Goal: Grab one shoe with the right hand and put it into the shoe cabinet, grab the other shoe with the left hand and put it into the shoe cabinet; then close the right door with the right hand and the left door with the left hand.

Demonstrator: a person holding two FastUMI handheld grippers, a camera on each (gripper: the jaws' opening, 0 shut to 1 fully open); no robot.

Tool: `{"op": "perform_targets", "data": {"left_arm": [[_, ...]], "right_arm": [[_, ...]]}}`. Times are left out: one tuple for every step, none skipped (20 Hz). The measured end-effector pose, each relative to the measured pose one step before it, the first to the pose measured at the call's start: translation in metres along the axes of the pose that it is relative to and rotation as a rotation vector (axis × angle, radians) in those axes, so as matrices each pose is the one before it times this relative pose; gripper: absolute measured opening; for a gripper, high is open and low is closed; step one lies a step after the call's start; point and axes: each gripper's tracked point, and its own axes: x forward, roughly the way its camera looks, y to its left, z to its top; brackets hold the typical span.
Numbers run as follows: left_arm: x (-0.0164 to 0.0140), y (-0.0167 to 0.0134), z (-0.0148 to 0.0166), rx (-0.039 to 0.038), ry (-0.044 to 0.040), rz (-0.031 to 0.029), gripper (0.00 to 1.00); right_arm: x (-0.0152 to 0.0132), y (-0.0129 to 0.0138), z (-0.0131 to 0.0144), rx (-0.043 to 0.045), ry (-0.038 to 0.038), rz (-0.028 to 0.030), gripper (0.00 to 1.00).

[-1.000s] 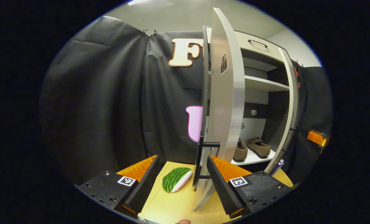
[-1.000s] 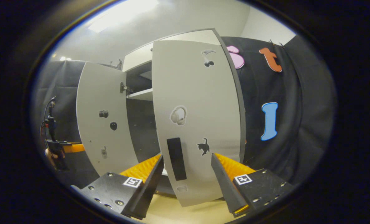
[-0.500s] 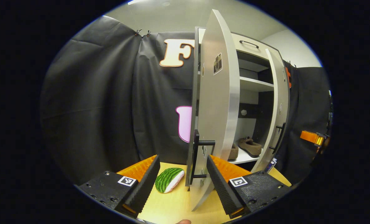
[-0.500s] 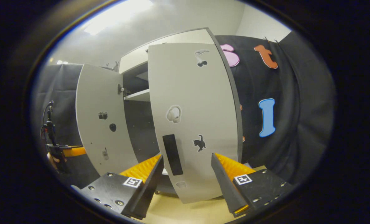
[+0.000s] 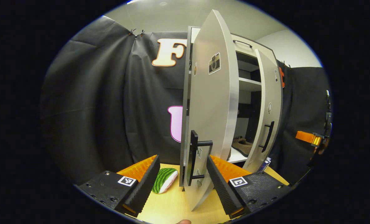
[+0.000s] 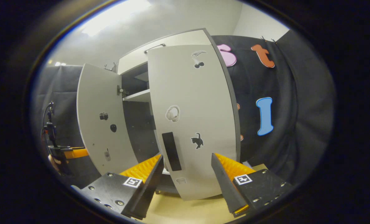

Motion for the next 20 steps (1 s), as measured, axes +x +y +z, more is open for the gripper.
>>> {"op": "perform_targets", "data": {"left_arm": [[0.00056,-0.0006,-0.00028,0.00648,-0.00151,-0.00435,0.93],[0.00053,-0.00269,0.00027,0.00282,-0.00074,-0.00494,0.93],[0.00092,-0.00078,0.00003,-0.00149,-0.0001,-0.00675,0.88],[0.00205,-0.00278,0.00053,-0.00657,0.00019,-0.01004,0.93],[0.00158,-0.0031,-0.00063,-0.00848,-0.00006,-0.01109,0.93],[-0.00029,-0.00437,-0.00046,-0.00409,-0.00053,-0.00932,0.93],[0.00123,-0.00279,0.00106,0.00144,-0.0024,-0.00787,0.93],[0.00106,-0.00254,-0.00053,0.00454,-0.00096,-0.00691,0.88],[0.00065,-0.00288,-0.00041,0.00278,-0.0005,-0.00629,0.88],[0.00092,-0.00265,-0.00026,0.00044,-0.00058,-0.00706,0.93],[0.00186,-0.00218,0.00022,-0.00319,-0.00039,-0.0083,0.93],[0.00208,-0.00339,-0.00046,-0.0032,-0.00005,-0.01047,0.93],[0.00105,-0.00373,0.00017,-0.00185,-0.00082,-0.01116,0.93],[0.00251,-0.00341,-0.00026,-0.00209,0.00179,-0.0085,0.93],[0.00286,-0.00083,0.00072,-0.00052,0.00078,-0.00681,0.93],[0.00262,-0.00205,0.0003,0.00323,-0.0012,-0.00661,0.88],[0.00266,-0.00221,0.00036,0.00383,-0.0013,-0.00459,0.88],[0.00255,-0.00177,0.0003,0.00668,-0.0027,0.00225,0.93],[0.00225,0.00101,-0.00046,0.00853,0.00165,0.01335,0.93],[-0.00203,0.001,-0.0022,0.01051,0.00397,0.01481,0.93]], "right_arm": [[-0.00085,-0.00059,0.00047,0.0082,-0.00003,-0.00216,0.92],[-0.00128,-0.00009,-0.00017,0.00826,-0.0002,-0.0032,0.92],[-0.00094,0.00031,-0.0002,0.00658,0.00044,-0.0017,0.92],[-0.00073,-0.00055,0.00017,0.00466,0.00124,-0.00259,0.92],[-0.00054,0.00007,-0.00022,0.00339,0.00078,-0.00217,0.92],[-0.00083,-0.00016,0.00023,0.00288,0.00201,-0.00024,0.92],[-0.00135,-0.00003,0.00063,0.00145,-0.00069,-0.00015,0.92],[-0.00217,-0.00032,0.00139,-0.00097,-0.00397,-0.00243,0.92],[-0.00103,-0.00073,0.00094,-0.00193,-0.00379,-0.00389,0.92],[-0.00101,-0.00174,0.0001,-0.00125,-0.00194,-0.00432,0.84],[-0.00129,-0.00173,0.00032,0.00086,-0.00089,-0.00349,0.84],[-0.00095,-0.00121,-0.0004,0.00228,0.00083,-0.00328,0.85],[0.00001,-0.00154,0.0002,0.00284,0.00218,-0.00317,0.84],[-0.00036,-0.00093,-0.00129,0.00184,0.00171,-0.00205,0.84],[-0.00047,-0.00022,0.00045,0.00021,0.00044,-0.00209,0.84],[-0.00005,-0.00054,0.00013,-0.00148,-0.00136,-0.00282,0.84],[-0.00028,-0.00094,0.0008,-0.00206,-0.00102,-0.00321,0.84],[-0.00058,-0.0011,-0.00004,-0.00174,-0.00028,-0.00265,0.84],[-0.00125,-0.00145,0.00118,0.0,-0.00124,-0.00296,0.84],[-0.00146,-0.00157,0.00104,-0.00011,-0.00276,-0.00415,0.85]]}}
